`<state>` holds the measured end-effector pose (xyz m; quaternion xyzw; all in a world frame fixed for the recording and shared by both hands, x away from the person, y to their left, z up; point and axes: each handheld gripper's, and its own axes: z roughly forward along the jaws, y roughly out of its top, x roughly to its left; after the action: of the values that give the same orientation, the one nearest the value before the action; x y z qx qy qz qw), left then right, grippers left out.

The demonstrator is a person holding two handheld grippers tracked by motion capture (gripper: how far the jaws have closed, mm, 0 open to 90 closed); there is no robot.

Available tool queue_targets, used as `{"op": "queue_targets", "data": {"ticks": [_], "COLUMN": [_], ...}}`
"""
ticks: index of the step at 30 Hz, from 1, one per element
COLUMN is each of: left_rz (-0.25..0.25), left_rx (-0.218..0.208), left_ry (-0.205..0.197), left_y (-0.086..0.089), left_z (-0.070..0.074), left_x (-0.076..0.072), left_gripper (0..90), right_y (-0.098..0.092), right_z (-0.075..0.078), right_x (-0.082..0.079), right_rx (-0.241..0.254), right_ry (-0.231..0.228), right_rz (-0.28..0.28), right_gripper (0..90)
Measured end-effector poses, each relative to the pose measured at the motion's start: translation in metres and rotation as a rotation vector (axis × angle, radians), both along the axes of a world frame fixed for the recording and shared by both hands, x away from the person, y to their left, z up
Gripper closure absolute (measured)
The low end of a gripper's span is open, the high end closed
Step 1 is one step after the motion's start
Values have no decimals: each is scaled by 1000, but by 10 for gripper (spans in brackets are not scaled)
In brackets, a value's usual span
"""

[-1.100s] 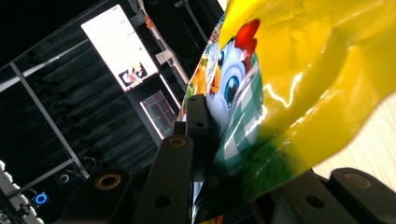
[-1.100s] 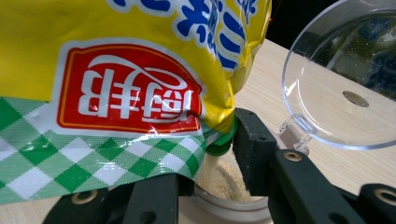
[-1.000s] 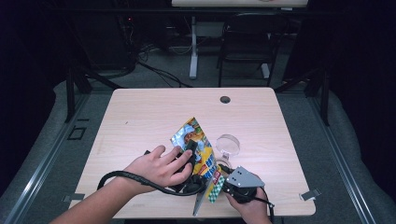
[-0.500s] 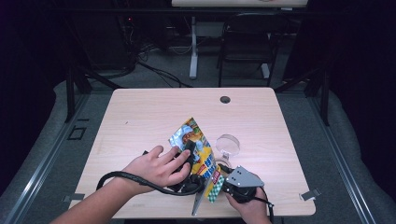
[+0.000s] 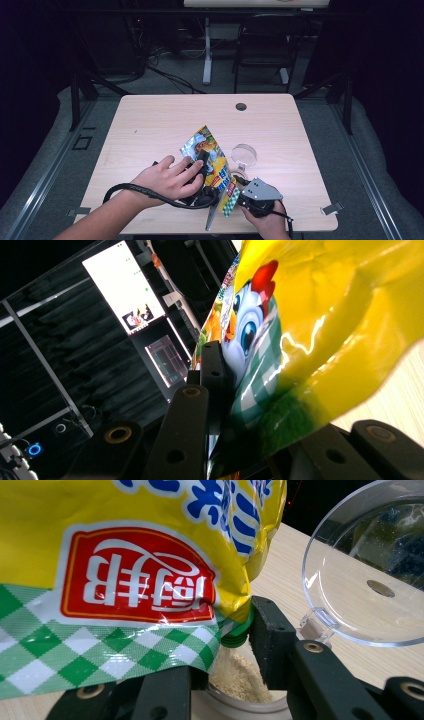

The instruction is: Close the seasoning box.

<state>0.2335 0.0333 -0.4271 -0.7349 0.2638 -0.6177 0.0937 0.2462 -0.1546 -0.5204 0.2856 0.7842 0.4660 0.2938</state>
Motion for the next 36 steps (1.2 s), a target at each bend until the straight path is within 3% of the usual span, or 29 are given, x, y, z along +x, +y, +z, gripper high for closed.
{"op": "queue_targets", "data": {"ticks": [4, 7, 10, 11, 12, 14, 16, 25, 26, 27, 29, 30, 31, 36], "left_rz": [-3, 6, 8, 12, 13, 26, 34, 51, 52, 54, 59, 72, 54, 88], "left_rx": [-24, -10, -40, -22, -55, -37, -45, -104, -106, -109, -113, -131, -119, -133], "left_ry": [13, 11, 28, 18, 37, 30, 36, 71, 71, 75, 83, 101, 79, 119], "left_y": [1, 2, 5, 5, 6, 6, 7, 13, 14, 15, 16, 18, 17, 20], "left_z": [0, -1, -3, -2, -3, -2, -3, -9, -9, -9, -9, -11, -11, -14], "left_x": [1, 1, 1, 1, 2, 2, 2, 4, 5, 5, 6, 6, 6, 7], "left_gripper": [840, 840, 842, 843, 842, 842, 842, 843, 844, 843, 844, 844, 844, 844], "right_y": [0, 1, 1, 1, 1, 1, 1, 2, 1, 2, 2, 3, 3, 4], "right_z": [0, 0, 0, 0, 0, 0, 0, -1, 1, 0, 1, 0, 0, -1], "right_x": [0, 0, 1, 1, 1, 1, 1, 1, 0, 1, 0, 1, 1, 2], "right_rx": [3, 0, 0, -1, 2, 4, 4, -5, -29, -7, -29, -8, -13, -21], "right_ry": [1, -1, -5, -6, -6, -6, -7, -6, 12, -9, 0, -15, -17, -15], "right_rz": [-1, 1, 0, -1, -1, -3, -6, -5, -4, -3, -9, -4, -5, 0], "right_gripper": [707, 707, 707, 707, 707, 708, 708, 710, 710, 710, 711, 711, 711, 711]}}
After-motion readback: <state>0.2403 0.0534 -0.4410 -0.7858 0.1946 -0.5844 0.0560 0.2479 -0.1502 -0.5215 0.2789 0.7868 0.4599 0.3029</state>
